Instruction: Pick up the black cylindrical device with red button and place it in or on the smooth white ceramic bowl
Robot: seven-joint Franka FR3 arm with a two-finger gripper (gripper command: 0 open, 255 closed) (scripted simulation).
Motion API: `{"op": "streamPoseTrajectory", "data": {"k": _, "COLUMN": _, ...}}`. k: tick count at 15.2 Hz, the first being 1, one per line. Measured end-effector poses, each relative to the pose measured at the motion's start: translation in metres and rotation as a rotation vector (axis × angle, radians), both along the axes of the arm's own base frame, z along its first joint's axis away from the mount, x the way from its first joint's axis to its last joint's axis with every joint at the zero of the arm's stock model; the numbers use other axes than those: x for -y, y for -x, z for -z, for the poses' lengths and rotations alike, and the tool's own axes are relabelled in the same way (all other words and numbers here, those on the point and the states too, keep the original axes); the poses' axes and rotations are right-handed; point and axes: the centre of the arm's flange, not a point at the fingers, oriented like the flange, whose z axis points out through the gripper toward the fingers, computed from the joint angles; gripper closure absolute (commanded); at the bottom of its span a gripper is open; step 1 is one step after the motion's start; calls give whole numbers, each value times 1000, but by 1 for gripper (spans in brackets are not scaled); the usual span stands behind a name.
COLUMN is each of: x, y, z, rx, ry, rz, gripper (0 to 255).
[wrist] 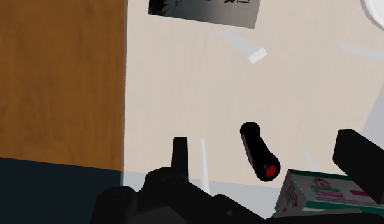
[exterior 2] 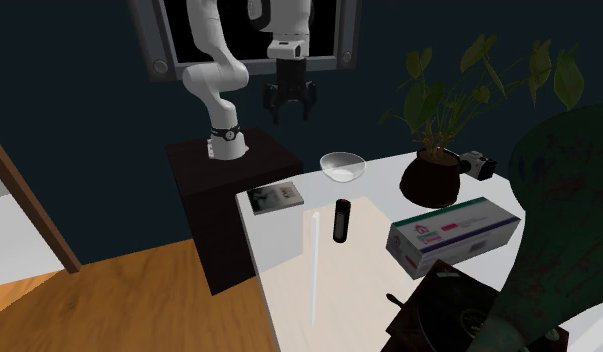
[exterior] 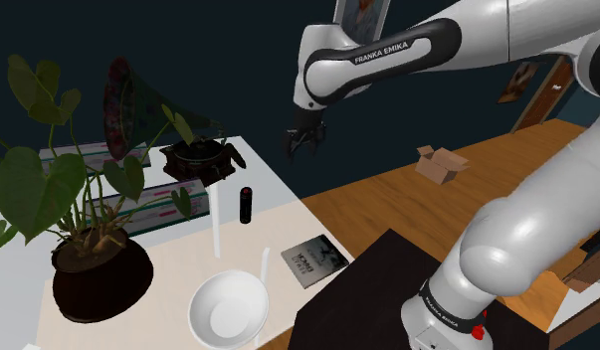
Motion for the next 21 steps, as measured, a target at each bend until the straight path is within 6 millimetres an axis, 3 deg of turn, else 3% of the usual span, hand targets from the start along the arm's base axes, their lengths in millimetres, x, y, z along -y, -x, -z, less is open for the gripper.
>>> {"op": "streamPoseTrajectory", "data": {"k": 17, "x": -68, "y": -145, "z": 161, "rx": -35, "ry": -9, "rz": -30, "gripper": 0}}
{"op": "streamPoseTrajectory", "data": {"k": 21, "x": -72, "y": -157, "z": 183, "rx": -38, "ry": -10, "rz": -32, "gripper": 0}}
